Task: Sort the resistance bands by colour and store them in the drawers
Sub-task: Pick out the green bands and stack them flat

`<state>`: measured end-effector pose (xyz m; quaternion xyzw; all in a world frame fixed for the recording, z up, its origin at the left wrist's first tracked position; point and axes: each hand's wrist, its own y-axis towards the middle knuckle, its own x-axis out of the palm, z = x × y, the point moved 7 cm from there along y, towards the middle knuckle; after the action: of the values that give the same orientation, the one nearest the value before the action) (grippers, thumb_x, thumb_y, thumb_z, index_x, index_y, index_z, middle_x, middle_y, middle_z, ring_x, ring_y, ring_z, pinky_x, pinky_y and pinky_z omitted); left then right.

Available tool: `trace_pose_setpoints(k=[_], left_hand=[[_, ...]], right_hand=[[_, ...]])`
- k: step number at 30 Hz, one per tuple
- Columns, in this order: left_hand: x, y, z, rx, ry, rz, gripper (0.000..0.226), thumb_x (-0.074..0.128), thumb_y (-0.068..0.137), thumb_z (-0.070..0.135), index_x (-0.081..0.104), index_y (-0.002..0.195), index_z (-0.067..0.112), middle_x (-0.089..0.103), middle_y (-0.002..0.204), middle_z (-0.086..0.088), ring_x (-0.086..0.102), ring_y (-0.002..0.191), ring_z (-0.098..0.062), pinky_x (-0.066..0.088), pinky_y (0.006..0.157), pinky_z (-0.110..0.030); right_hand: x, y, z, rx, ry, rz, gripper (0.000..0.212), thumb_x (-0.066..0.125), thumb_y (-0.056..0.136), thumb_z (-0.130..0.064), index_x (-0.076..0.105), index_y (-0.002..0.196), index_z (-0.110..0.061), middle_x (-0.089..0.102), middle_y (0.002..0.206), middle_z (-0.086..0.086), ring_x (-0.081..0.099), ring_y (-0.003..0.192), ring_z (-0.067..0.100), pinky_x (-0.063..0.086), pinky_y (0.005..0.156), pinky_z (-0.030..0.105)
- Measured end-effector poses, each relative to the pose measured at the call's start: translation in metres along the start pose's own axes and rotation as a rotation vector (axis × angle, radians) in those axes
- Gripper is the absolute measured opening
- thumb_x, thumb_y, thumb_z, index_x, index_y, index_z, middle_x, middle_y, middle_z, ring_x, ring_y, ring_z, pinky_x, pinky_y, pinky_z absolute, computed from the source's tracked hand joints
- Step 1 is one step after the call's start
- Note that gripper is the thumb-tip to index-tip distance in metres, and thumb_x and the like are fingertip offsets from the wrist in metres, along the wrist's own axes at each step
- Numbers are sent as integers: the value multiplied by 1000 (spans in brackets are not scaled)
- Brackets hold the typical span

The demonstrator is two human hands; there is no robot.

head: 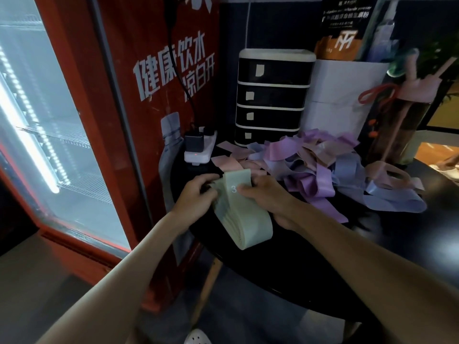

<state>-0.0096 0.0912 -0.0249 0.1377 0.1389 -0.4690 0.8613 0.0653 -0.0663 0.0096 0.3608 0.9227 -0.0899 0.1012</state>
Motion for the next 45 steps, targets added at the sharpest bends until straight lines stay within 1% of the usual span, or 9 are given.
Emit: trace_pose_setpoints(k=[3, 7, 11, 18, 25, 28, 32, 41, 45], left_hand=[[-2, 7, -3, -114, -107, 0, 13, 59, 96, 32, 70, 102, 30, 66, 119, -2, 62, 103, -13, 46, 93, -29], [6, 2, 5, -18, 95, -28, 62, 70, 86, 55, 59, 135, 20, 54, 128, 3, 55, 117, -11, 45, 104, -29], [5, 5, 5, -6, 95, -25, 85, 70, 63, 74, 65, 128, 19, 62, 126, 1, 61, 113, -12, 51, 101, -34], [3, 10, 12, -46, 60, -126, 42, 78, 83, 39, 63, 118, 21, 70, 109, 0, 68, 98, -13, 54, 86, -27], [-16, 6, 10, -42, -42, -240, 58, 87, 69, 34, 59, 121, 32, 68, 117, -12, 69, 104, -22, 54, 98, -41], [-18, 1, 3, -49, -61, -293, 81, 85, 56, 42, 58, 132, 34, 67, 125, -1, 65, 115, -15, 48, 108, -41], [-15, -3, 7, -30, -85, -324, 72, 83, 61, 42, 63, 129, 31, 69, 123, 0, 65, 115, -15, 47, 108, -42], [-27, -1, -1, -41, -159, -229, 84, 96, 42, 54, 66, 118, 34, 64, 121, -10, 65, 113, -23, 50, 104, -45], [-31, -9, 3, -60, -239, -244, 80, 93, 47, 32, 61, 119, 23, 65, 115, -14, 68, 105, -25, 54, 98, -41]], right_hand=[[6, 4, 5, 21, -5, -27, 10, 59, 95, -13, 68, 94, -8, 72, 85, 4, 70, 69, 11, 56, 60, 23], [9, 5, 3, 30, -52, -45, 13, 62, 94, -19, 67, 98, -8, 72, 90, 5, 70, 76, 14, 55, 64, 25], [7, -5, 4, 73, -139, -88, 19, 55, 98, -25, 66, 105, -12, 73, 101, 6, 70, 86, 15, 56, 71, 25], [1, -35, 8, 100, -382, -113, 42, 64, 86, -49, 62, 116, -19, 71, 104, -3, 68, 91, 10, 55, 80, 25], [7, -38, 3, 192, -338, -145, 21, 74, 85, -33, 60, 86, -18, 61, 76, -8, 57, 65, 3, 37, 39, 7], [13, -36, 2, 205, -317, -143, 17, 76, 83, -28, 62, 85, -19, 65, 78, -6, 61, 67, 5, 43, 46, 11], [17, -34, 0, 205, -311, -137, 35, 76, 81, -26, 66, 109, -8, 70, 89, 0, 66, 77, 12, 49, 59, 20], [30, -32, -8, 160, -356, -144, 55, 82, 67, -24, 61, 116, -12, 71, 101, 5, 70, 90, 21, 58, 86, 40], [32, -32, -10, 139, -326, -130, 59, 81, 71, -18, 49, 120, -15, 65, 109, 4, 65, 94, 19, 56, 80, 33]])
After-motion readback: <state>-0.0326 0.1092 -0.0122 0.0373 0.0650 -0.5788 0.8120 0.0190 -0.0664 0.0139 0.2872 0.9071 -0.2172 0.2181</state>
